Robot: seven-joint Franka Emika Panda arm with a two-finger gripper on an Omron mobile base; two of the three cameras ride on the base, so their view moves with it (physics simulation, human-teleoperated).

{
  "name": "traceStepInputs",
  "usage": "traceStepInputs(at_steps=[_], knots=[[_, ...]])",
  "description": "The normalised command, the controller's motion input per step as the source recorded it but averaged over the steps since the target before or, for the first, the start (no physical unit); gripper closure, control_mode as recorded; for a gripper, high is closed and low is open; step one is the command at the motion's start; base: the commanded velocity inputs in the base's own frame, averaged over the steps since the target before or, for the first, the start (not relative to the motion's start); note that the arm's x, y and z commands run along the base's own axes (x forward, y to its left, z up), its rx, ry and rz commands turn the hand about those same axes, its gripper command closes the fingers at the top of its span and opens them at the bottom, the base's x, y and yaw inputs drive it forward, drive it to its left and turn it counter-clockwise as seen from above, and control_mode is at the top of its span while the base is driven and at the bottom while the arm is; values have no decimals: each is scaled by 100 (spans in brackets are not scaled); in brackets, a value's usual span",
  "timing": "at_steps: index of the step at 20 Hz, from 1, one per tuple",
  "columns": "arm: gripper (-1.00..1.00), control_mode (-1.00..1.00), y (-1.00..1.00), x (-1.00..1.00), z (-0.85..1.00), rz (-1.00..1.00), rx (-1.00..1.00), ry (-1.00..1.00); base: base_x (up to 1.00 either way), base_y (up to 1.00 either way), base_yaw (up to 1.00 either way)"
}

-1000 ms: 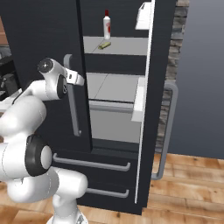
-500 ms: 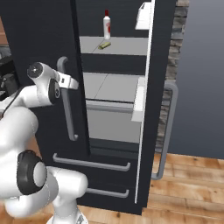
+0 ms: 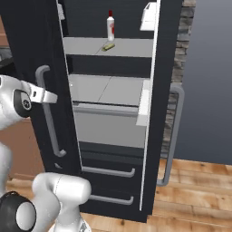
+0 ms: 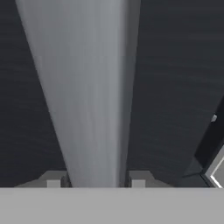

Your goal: Retrieve the butter from the fridge and place it on a plate on the dining table. Then retrieve the butter knife by the fridge and place it near the plate.

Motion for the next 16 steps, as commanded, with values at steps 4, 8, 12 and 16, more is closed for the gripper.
traceStepInputs(at_steps=[4, 8, 12, 16], knots=[[100, -100, 64, -100, 22, -11, -5, 0, 0, 0, 0], [100, -100, 72, -95, 1, -3, 0, 6, 0, 0, 0], [100, -100, 73, -36, 0, -4, -6, 6, 0, 0, 0], [-100, -100, 49, -4, 0, -4, -2, 2, 0, 0, 0]])
